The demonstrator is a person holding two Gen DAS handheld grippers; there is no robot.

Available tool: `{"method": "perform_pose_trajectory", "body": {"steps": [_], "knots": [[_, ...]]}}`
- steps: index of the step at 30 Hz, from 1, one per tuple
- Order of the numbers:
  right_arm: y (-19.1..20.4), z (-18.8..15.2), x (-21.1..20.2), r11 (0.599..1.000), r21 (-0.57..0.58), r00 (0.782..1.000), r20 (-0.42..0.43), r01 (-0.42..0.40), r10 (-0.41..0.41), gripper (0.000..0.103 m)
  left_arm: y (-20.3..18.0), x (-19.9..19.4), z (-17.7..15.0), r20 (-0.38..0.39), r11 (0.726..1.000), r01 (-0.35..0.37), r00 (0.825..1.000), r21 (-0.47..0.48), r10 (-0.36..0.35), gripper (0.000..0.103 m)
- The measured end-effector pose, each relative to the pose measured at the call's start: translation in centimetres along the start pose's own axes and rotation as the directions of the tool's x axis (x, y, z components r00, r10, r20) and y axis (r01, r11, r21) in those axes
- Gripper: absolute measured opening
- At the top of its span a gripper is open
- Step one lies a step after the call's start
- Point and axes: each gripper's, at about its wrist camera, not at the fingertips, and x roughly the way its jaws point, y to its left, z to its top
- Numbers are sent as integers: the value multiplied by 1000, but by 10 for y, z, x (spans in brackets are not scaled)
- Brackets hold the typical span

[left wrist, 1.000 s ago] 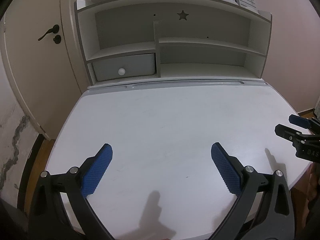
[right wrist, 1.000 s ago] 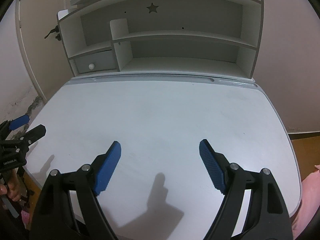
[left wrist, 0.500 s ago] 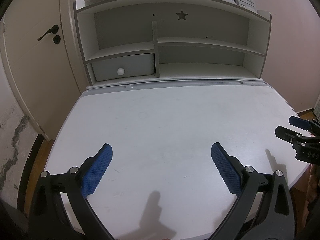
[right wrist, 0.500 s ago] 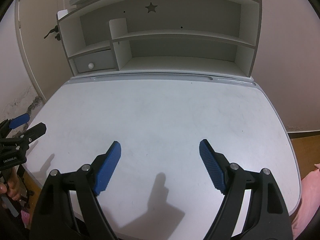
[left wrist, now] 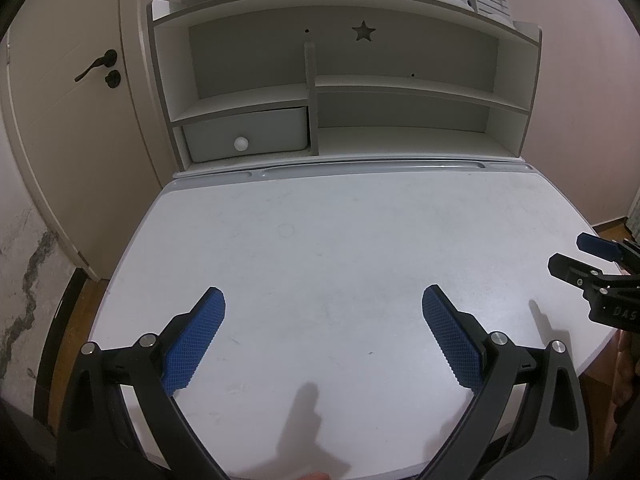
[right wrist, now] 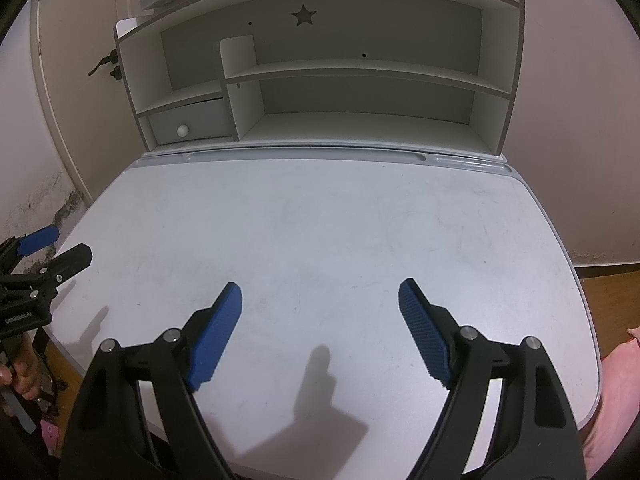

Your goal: Collect trash

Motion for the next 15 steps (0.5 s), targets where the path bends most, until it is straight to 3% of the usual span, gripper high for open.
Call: {"method": "perform_pose_trajectory", "body": {"steps": [15], "knots": [[-3,-2,-4,1000,-1,1000,3,0,0,78,-3,-5,1,5,1000,-4,1000,-1,4,96]]}}
